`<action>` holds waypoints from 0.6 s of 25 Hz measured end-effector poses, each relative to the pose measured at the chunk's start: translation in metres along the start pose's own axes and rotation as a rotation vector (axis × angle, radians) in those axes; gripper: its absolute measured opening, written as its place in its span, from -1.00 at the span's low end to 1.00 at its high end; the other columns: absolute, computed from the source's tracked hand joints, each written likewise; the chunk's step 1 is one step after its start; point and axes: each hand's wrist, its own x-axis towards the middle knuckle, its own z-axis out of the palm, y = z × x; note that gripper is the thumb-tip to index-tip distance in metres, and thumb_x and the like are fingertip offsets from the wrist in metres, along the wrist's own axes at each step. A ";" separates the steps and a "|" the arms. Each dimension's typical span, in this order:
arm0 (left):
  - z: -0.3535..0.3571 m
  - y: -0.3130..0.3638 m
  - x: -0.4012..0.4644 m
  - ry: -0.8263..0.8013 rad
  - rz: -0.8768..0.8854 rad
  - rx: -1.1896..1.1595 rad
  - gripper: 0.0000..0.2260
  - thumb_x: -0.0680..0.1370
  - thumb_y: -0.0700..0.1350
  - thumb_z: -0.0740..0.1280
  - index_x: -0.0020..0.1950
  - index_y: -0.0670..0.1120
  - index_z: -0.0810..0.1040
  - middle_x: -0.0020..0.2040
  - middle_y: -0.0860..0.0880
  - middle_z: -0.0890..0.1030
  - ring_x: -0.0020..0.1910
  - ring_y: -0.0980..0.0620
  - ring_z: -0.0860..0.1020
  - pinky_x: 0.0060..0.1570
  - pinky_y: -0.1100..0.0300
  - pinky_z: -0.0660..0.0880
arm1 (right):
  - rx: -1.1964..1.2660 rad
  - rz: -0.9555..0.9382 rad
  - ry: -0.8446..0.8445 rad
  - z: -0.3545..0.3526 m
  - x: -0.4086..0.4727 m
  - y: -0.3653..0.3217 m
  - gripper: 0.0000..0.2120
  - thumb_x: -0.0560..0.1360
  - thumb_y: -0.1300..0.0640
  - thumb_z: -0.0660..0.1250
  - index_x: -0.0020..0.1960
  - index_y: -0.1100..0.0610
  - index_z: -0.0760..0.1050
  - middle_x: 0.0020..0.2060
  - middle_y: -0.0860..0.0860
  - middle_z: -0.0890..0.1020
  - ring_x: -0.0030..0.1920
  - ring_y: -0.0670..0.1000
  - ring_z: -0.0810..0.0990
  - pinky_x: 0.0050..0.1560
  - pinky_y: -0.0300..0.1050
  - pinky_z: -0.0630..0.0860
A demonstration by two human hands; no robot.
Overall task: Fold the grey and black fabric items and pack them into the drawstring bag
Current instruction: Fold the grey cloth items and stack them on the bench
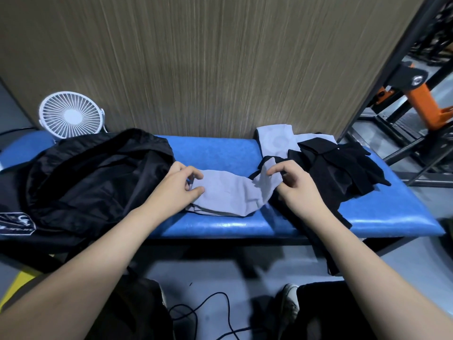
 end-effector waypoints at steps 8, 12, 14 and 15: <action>0.002 -0.001 0.002 -0.044 -0.023 -0.082 -0.76 0.48 -0.15 0.47 0.11 0.02 0.58 -0.01 0.03 0.45 -0.25 0.10 0.51 -0.01 0.28 0.50 | -0.157 -0.202 -0.092 0.070 0.016 -0.024 -0.79 0.45 0.22 0.22 -0.02 0.08 0.59 -0.07 -0.06 0.52 -0.20 -0.07 0.50 -0.14 -0.14 0.45; -0.001 -0.004 0.002 -0.058 -0.025 -0.128 -0.71 0.49 -0.19 0.43 0.15 0.07 0.53 -0.01 0.01 0.50 -0.31 0.13 0.47 -0.11 0.27 0.52 | -0.364 -0.258 -0.204 0.096 0.018 -0.028 -0.79 0.49 0.07 0.18 0.03 0.02 0.55 0.01 -0.10 0.50 -0.19 0.02 0.54 -0.25 -0.03 0.42; -0.004 -0.006 0.002 -0.055 -0.021 -0.161 -0.70 0.53 -0.22 0.35 0.19 0.11 0.53 -0.03 0.03 0.53 -0.33 0.17 0.46 -0.16 0.36 0.44 | -0.429 -0.297 -0.249 0.106 0.018 -0.025 -0.81 0.51 0.15 0.27 0.09 0.01 0.55 0.04 -0.08 0.50 -0.17 0.05 0.52 -0.20 -0.08 0.34; -0.006 -0.006 0.002 -0.050 -0.021 -0.180 -0.70 0.56 -0.21 0.31 0.20 0.13 0.53 -0.04 0.05 0.55 -0.31 0.18 0.48 -0.16 0.35 0.43 | -0.427 -0.304 -0.275 0.108 0.018 -0.024 -0.77 0.51 0.17 0.30 0.14 0.00 0.54 0.04 -0.08 0.50 -0.15 0.02 0.51 -0.17 -0.07 0.36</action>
